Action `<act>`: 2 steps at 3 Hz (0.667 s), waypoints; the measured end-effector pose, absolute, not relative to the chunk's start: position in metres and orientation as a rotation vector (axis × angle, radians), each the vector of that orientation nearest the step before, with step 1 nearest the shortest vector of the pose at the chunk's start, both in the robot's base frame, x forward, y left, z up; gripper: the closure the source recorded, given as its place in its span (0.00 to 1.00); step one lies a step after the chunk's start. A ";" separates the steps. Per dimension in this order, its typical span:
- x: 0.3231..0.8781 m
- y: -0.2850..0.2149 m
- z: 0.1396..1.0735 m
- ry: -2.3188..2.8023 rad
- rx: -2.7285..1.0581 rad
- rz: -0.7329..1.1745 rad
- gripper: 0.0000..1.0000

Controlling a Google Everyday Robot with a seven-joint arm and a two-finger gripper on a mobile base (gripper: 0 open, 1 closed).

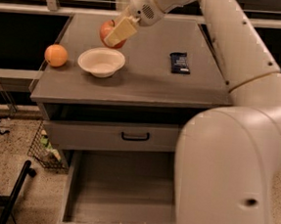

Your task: Place apple into middle drawer

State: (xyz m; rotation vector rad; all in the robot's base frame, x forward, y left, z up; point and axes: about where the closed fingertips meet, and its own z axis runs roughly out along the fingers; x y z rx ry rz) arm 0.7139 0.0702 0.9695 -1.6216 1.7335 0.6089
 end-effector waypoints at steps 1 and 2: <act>0.688 0.040 0.983 1.700 -1.485 0.691 1.00; 0.646 0.030 1.020 1.587 -1.362 0.742 1.00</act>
Offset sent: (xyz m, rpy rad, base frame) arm -0.1446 -0.0487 -0.0112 0.4848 0.0228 -0.1783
